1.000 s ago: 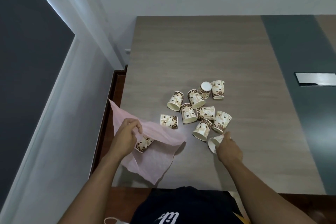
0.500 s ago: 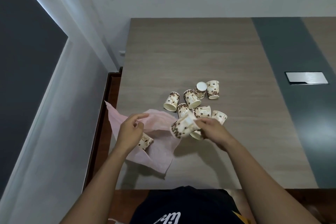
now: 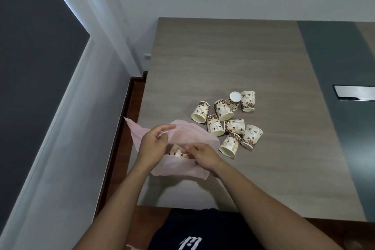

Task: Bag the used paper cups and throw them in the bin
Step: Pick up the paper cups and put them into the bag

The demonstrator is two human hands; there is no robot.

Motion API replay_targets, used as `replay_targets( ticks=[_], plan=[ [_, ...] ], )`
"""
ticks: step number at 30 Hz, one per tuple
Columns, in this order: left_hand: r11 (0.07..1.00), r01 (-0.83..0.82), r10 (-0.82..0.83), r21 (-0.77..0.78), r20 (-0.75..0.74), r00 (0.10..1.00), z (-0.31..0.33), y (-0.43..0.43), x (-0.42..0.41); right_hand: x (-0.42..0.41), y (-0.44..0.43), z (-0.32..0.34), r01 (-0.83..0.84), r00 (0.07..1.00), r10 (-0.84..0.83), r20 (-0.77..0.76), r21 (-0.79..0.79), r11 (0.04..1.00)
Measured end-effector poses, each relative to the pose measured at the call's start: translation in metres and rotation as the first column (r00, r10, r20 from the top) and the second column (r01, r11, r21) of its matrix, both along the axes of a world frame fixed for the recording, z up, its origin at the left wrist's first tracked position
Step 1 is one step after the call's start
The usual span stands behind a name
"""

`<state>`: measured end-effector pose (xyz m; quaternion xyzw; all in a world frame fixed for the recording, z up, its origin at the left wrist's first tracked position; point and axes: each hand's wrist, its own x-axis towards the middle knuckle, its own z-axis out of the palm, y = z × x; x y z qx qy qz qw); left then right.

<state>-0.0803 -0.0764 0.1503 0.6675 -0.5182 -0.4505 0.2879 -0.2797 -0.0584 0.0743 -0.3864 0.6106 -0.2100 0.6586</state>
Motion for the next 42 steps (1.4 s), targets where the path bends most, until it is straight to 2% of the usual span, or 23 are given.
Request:
replay_targets(
  ticks=[5, 8, 11, 13, 17, 20, 22, 25, 29, 31, 34, 37, 39, 42],
  plan=[
    [0.998, -0.062, 0.066, -0.033, 0.154, 0.986, -0.011, 0.002, 0.014, -0.037, -0.006, -0.007, 0.159, 0.978, -0.169, -0.121, -0.089, 0.983],
    [0.996, -0.017, 0.049, -0.093, 0.351, 0.935, -0.016, 0.003, 0.024, -0.055, -0.010, -0.010, 0.255, 0.925, -0.300, -0.235, -0.203, 0.945],
    [0.997, 0.017, 0.024, -0.075, 0.520, 0.854, -0.020, 0.009, 0.034, -0.064, -0.018, -0.008, 0.281, 0.867, -0.380, -0.321, -0.315, 0.906],
    [0.998, 0.021, 0.012, -0.054, 0.557, 0.830, -0.023, 0.014, 0.042, -0.063, -0.023, -0.009, 0.246, 0.862, -0.373, -0.342, -0.361, 0.899],
    [0.998, 0.006, 0.026, -0.056, 0.552, 0.834, -0.024, 0.026, 0.054, -0.051, -0.035, -0.027, 0.008, 0.916, -0.153, -0.371, -0.364, 0.931],
    [0.998, 0.015, 0.012, -0.054, 0.472, 0.882, -0.022, 0.030, 0.056, -0.040, -0.046, -0.030, -0.227, 0.881, 0.073, -0.467, -0.282, 0.932],
    [0.998, 0.033, -0.013, -0.045, 0.394, 0.919, -0.017, 0.032, 0.059, -0.033, -0.051, -0.036, -0.390, 0.795, 0.214, -0.568, -0.208, 0.897],
    [0.997, 0.079, -0.069, -0.024, 0.298, 0.952, -0.009, 0.039, 0.064, -0.020, -0.055, -0.047, -0.577, 0.583, 0.335, -0.741, -0.087, 0.812],
    [0.997, 0.069, -0.062, -0.023, 0.227, 0.972, -0.001, 0.048, 0.068, -0.008, -0.052, -0.049, -0.641, 0.385, 0.383, -0.840, 0.055, 0.765],
    [0.998, 0.050, -0.044, -0.028, 0.190, 0.981, 0.000, 0.053, 0.069, -0.008, -0.046, -0.053, -0.642, 0.362, 0.408, -0.838, 0.093, 0.761],
    [1.000, 0.017, -0.014, -0.022, 0.153, 0.988, 0.001, 0.057, 0.071, -0.007, -0.044, -0.060, -0.565, 0.496, 0.359, -0.791, 0.020, 0.825],
    [0.999, -0.035, 0.035, 0.001, 0.132, 0.991, 0.003, 0.055, 0.071, -0.004, -0.049, -0.056, -0.329, 0.736, 0.194, -0.649, -0.092, 0.940],
    [0.998, -0.066, 0.065, 0.016, 0.076, 0.995, 0.005, 0.051, 0.070, -0.004, -0.054, -0.037, -0.051, 0.905, -0.023, -0.425, -0.161, 0.986],
    [0.993, -0.111, 0.112, 0.040, -0.019, 0.994, 0.008, 0.042, 0.063, -0.015, -0.068, -0.007, 0.222, 0.969, -0.235, -0.080, -0.146, 0.964]
  ],
)
